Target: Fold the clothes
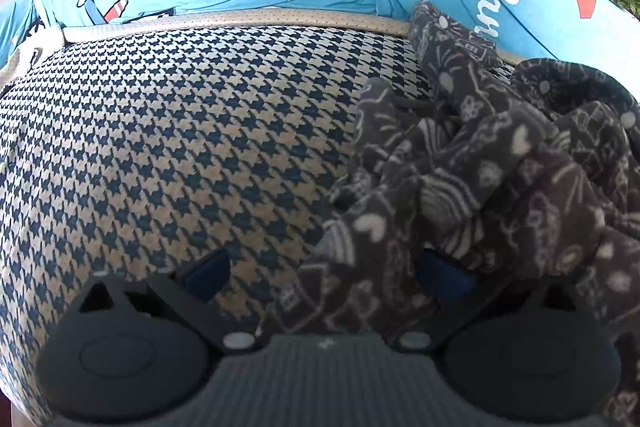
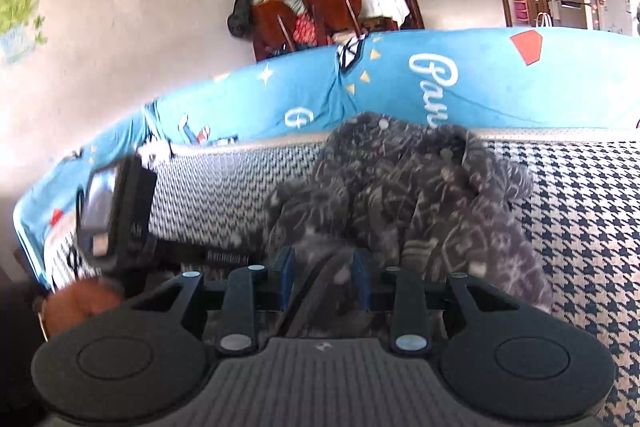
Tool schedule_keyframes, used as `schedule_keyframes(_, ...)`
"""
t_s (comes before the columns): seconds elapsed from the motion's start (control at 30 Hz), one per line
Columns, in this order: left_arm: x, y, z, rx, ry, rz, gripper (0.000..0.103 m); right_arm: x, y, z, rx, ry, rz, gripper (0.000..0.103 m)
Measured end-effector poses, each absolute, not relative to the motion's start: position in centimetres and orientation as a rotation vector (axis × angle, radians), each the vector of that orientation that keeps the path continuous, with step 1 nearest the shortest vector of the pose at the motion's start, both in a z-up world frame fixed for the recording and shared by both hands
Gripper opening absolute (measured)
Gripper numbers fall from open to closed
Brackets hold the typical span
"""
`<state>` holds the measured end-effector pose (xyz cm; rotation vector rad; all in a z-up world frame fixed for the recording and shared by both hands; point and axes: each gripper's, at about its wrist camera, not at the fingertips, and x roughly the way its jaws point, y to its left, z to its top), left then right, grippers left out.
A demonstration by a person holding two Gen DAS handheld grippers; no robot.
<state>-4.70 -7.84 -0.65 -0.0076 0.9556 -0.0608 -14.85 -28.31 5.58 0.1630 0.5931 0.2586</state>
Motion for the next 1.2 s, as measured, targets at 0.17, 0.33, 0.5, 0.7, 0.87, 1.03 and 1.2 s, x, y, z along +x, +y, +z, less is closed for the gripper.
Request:
schedule_keyframes(0.17, -5.3, -7.2, 0.5, -0.006, 0.936, -0.068, 0.103, -13.5, -29.3, 6.2, 0.164, 0.572, 0.194, 0.041)
schedule_keyframes(0.33, -5.8, -6.5, 3.9, -0.109, 0.856, -0.14, 0.103, -11.5, -30.1, 6.4, 0.153, 0.564, 0.125, 0.05)
schedule_keyframes(0.5, -4.6, -7.2, 5.9, -0.173, 0.831, -0.216, 0.103, -8.8, -30.1, 6.1, 0.101, 0.561, 0.101, 0.06)
schedule_keyframes(0.7, -2.3, -9.0, 5.8, -0.176, 0.862, -0.284, 0.103, -5.1, -30.1, 4.4, 0.035, 0.608, 0.087, 0.061)
schedule_keyframes(0.87, -0.7, -11.1, 4.8, -0.129, 0.908, -0.335, 0.103, -3.2, -30.3, 3.0, 0.001, 0.64, 0.098, 0.061)
schedule_keyframes(1.03, -0.2, -12.2, 3.0, -0.105, 0.946, -0.325, 0.103, -2.4, -30.3, 1.7, -0.039, 0.666, 0.117, 0.059)
schedule_keyframes(1.2, -0.3, -13.1, 1.6, -0.06, 0.969, -0.274, 0.103, -2.3, -30.9, 1.2, -0.035, 0.672, 0.087, 0.021)
